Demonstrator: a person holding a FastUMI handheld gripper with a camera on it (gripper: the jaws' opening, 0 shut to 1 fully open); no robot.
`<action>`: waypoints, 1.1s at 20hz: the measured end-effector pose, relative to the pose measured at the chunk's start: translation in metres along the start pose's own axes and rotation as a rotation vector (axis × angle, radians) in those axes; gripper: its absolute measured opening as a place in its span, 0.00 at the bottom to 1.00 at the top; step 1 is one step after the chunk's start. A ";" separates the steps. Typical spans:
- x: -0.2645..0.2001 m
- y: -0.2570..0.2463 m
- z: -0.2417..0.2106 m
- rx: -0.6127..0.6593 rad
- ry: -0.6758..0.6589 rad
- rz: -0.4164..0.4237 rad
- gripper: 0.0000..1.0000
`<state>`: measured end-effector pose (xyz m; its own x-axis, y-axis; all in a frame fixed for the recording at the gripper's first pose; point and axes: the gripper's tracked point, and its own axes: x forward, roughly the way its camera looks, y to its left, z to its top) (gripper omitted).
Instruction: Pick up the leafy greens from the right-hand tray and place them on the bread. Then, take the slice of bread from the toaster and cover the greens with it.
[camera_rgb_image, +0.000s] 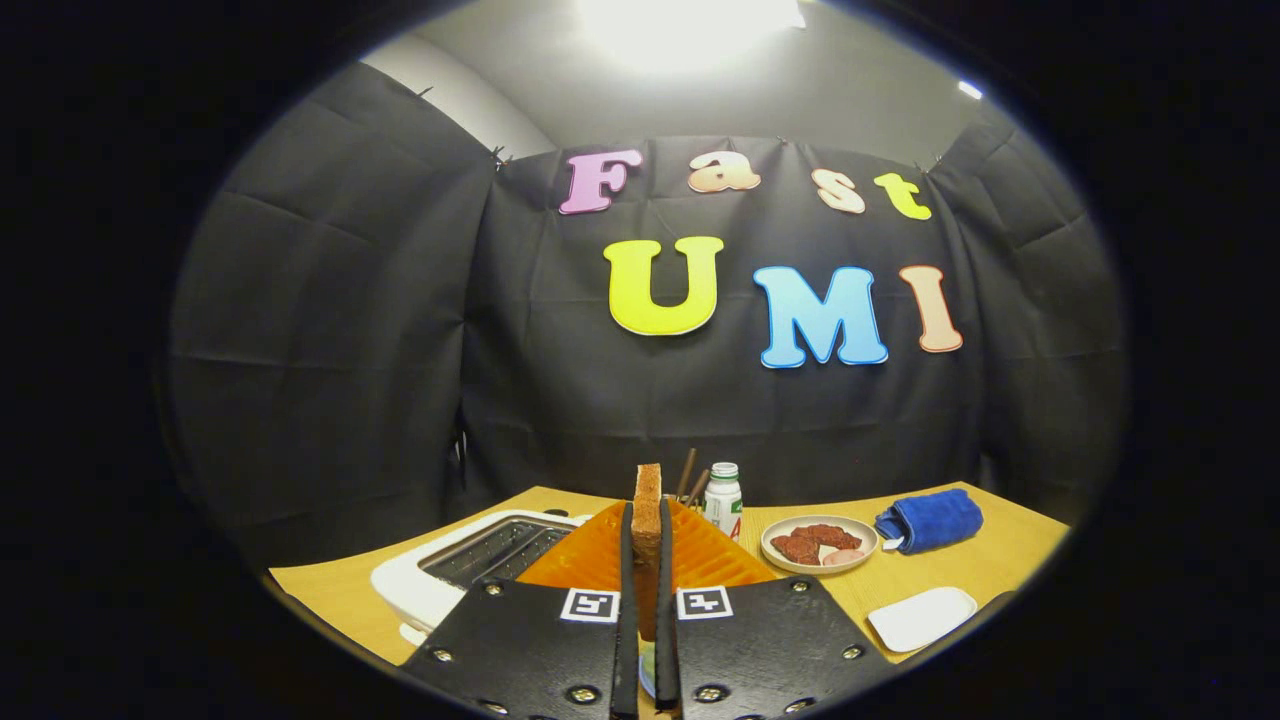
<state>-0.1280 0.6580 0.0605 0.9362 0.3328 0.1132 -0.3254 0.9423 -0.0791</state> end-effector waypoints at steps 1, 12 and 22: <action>-0.002 -0.006 -0.003 0.002 0.008 -0.007 0.07; -0.028 -0.054 -0.034 0.028 0.055 -0.053 0.07; -0.046 -0.056 -0.071 0.028 0.101 -0.028 0.07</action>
<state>-0.1437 0.5870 -0.0106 0.9531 0.3025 0.0140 -0.3015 0.9522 -0.0499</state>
